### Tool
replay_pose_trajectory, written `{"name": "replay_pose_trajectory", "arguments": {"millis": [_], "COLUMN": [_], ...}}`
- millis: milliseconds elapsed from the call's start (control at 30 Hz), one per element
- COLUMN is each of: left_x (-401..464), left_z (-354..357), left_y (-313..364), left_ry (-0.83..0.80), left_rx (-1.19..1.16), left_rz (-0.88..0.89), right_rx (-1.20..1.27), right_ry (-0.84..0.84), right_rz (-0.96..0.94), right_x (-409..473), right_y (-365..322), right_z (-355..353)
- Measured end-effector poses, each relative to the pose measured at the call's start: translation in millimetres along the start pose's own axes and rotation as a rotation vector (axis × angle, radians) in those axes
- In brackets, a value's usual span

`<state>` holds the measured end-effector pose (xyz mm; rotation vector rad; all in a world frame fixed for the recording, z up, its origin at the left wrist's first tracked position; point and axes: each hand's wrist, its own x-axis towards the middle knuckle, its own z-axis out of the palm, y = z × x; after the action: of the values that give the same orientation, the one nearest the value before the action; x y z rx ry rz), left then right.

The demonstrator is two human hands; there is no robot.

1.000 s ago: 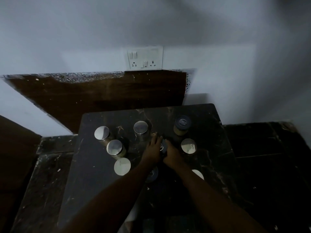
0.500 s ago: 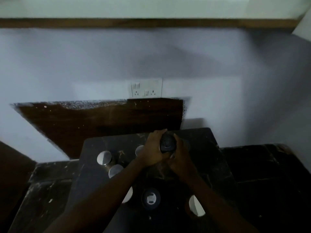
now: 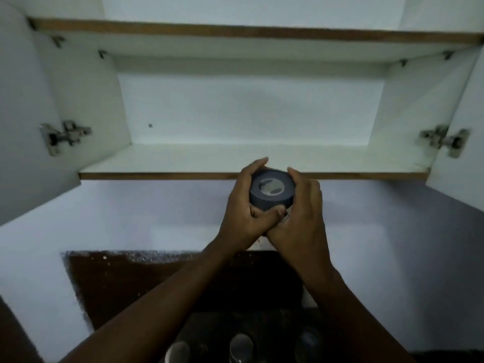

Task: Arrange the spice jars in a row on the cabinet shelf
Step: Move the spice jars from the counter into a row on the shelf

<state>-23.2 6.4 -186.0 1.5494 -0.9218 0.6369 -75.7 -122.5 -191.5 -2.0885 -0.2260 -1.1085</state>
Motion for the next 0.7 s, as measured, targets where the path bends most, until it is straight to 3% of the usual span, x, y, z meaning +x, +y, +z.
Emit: {"name": "replay_pose_trajectory", "arguments": {"millis": [167, 433, 567, 700], "left_x": [91.2, 146.1, 150.2, 157.2], "left_z": [-61.8, -171.4, -217.4, -247.9], "left_y": [3.8, -77.6, -113.5, -133.0], "left_ry": [0.044, 0.130, 0.166, 0.145], "left_rx": [0.047, 0.234, 0.025, -0.091], "left_rz": [0.070, -0.333, -0.561, -0.676], "right_rx": [0.016, 0.349, 0.454, 0.537], "right_ry": [0.002, -0.261, -0.316, -0.355], "right_rz": [-0.062, 0.207, 0.244, 0.247], "right_x": [95.6, 178.4, 194.4, 206.2], "right_y": [-45.7, -66.4, -65.8, -63.4], "right_z": [37.3, 181.3, 237.3, 275.3]}}
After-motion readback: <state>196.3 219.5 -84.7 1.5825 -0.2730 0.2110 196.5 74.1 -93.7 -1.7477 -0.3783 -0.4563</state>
